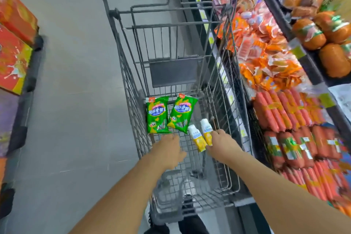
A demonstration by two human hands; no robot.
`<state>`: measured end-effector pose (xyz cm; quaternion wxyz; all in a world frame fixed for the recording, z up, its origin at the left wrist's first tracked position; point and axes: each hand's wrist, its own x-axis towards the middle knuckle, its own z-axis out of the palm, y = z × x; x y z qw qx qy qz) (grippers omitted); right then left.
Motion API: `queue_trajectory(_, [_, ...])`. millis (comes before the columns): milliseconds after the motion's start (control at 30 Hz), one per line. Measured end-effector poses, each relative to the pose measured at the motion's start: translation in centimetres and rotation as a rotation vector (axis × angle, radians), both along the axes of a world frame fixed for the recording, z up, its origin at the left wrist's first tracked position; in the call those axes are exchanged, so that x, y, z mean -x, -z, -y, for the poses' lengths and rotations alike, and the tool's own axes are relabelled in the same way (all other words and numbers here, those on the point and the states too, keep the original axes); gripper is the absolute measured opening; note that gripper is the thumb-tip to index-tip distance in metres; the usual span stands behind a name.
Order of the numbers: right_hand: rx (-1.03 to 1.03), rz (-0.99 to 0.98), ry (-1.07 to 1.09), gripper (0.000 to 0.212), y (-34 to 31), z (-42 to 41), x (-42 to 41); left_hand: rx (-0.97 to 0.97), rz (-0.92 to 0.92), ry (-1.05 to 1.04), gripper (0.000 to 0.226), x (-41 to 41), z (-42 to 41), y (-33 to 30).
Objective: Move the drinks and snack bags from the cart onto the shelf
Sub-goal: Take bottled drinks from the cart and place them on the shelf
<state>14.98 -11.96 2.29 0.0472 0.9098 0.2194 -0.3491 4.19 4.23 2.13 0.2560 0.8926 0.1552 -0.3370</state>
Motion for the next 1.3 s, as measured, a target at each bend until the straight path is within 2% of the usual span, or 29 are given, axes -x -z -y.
queue_trajectory(133, [0.034,-0.075,0.058,0.047,6.1,-0.4,-2.3,0.074,-0.053,-0.126,0.056,-2.2,1.3,6.5])
queue_trajectory(233, [-0.016,-0.081,0.178,0.050,10.3,-1.3,-3.9,0.178,-0.092,-0.270,0.069,-3.7,2.4,11.1])
queue_trajectory(300, [-0.034,-0.075,0.235,0.042,12.8,-1.9,-4.7,0.242,-0.101,-0.371,0.074,-4.8,3.0,13.6])
queue_trajectory(433, [-0.023,-0.068,0.370,0.036,16.7,-2.3,-6.3,0.323,-0.094,-0.587,0.072,-7.0,4.7,18.0])
queue_trajectory(500, [-0.012,-0.058,0.360,0.036,18.2,-2.2,-6.7,0.346,-0.093,-0.650,0.065,-7.8,5.5,20.0])
queue_trajectory(567, [0.004,-0.043,0.337,0.045,19.5,-1.9,-6.8,0.360,-0.087,-0.692,0.055,-8.3,6.1,21.4])
queue_trajectory(633, [0.009,-0.039,0.332,0.054,20.5,-1.7,-6.9,0.369,-0.085,-0.722,0.050,-8.7,6.5,22.6])
queue_trajectory(767, [-0.014,-0.047,0.311,0.040,21.4,-1.8,-7.0,0.371,-0.088,-0.778,0.056,-9.5,6.9,23.8])
queue_trajectory(933, [-0.040,-0.086,0.398,0.037,21.5,-2.3,-7.1,0.388,-0.082,-0.894,0.062,-9.8,7.4,23.9])
queue_trajectory(1100, [-0.021,-0.091,0.470,0.064,21.7,-1.9,-6.9,0.451,-0.084,-1.031,0.067,-8.7,7.7,24.3])
queue_trajectory(1300, [0.103,-0.108,0.333,0.079,21.6,-1.0,-6.5,0.564,-0.187,-1.046,0.057,-6.7,7.2,24.5])
